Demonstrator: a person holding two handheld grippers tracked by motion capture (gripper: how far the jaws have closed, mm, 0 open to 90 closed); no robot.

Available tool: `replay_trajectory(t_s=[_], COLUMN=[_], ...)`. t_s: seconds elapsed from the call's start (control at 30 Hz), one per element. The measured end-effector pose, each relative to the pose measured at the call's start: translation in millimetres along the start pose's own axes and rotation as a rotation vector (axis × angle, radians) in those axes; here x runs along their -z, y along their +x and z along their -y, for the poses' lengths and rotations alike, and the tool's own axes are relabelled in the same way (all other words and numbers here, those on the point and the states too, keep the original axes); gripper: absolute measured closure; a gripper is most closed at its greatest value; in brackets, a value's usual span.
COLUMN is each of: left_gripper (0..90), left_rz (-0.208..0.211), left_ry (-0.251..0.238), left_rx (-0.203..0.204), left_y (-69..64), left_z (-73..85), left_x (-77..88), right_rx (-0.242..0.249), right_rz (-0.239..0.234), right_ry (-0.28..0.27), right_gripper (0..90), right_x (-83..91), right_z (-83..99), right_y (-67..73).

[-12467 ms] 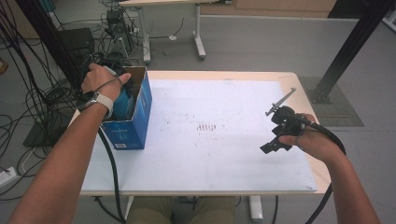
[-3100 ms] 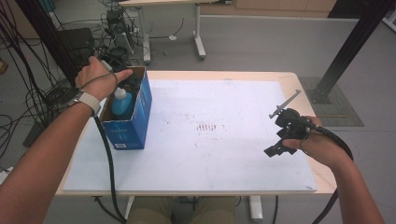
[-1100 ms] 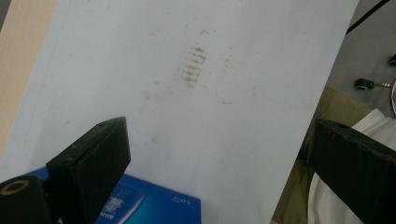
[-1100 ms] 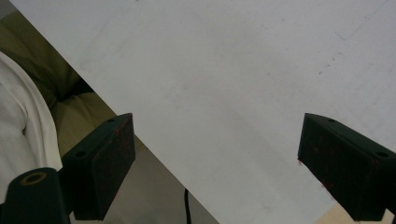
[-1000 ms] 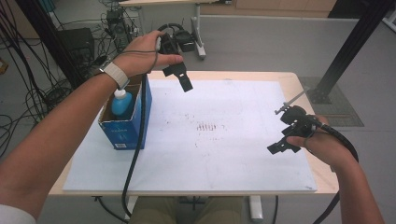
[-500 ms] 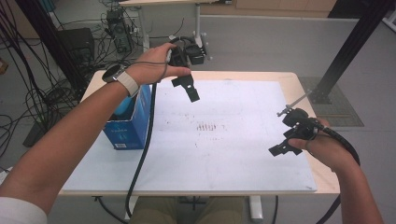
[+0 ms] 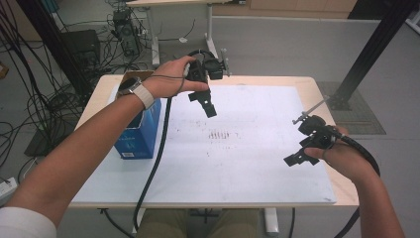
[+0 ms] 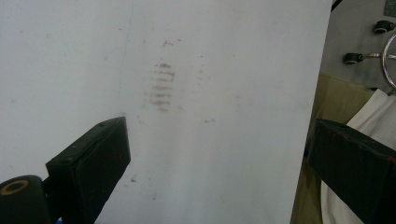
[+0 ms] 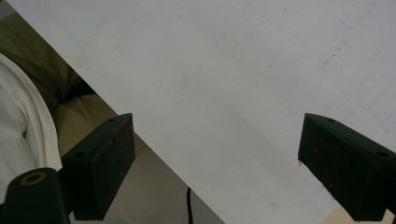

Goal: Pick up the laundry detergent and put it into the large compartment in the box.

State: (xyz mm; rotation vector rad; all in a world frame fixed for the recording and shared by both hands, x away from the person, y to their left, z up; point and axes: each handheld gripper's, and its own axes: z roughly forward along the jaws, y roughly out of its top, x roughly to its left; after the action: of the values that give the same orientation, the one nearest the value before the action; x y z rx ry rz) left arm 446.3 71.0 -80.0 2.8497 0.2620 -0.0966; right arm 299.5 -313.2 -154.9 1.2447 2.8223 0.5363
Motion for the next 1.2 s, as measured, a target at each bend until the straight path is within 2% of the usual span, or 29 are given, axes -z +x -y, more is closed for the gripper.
replay_trajectory(t_s=[0.33, 0.63, 0.87, 1.2], left_gripper=[6.4, 6.4, 6.4, 6.6], left_rz=[0.008, 0.004, -0.008, -0.011], left_ry=[-0.016, -0.002, 0.007, 0.007], left_rx=[-0.017, -0.024, -0.012, 0.001], left_y=[-0.2, -1.9, -4.2, -3.2], left_z=[3.2, 3.1, 5.6, 8.8], left_x=[-10.1, -16.3, -23.0, -23.3], right_rx=[0.003, 0.001, 0.000, 0.004], right_rz=[0.001, 0.005, 0.006, 0.007], right_ry=[-0.001, 0.001, -0.001, -0.003], right_gripper=[11.2, 11.2, 11.2, 11.2], right_x=[0.2, 0.3, -0.3, -0.3], right_z=[-2.0, -1.9, -1.4, -0.8], right_y=[1.3, 3.0, 3.9, 5.0])
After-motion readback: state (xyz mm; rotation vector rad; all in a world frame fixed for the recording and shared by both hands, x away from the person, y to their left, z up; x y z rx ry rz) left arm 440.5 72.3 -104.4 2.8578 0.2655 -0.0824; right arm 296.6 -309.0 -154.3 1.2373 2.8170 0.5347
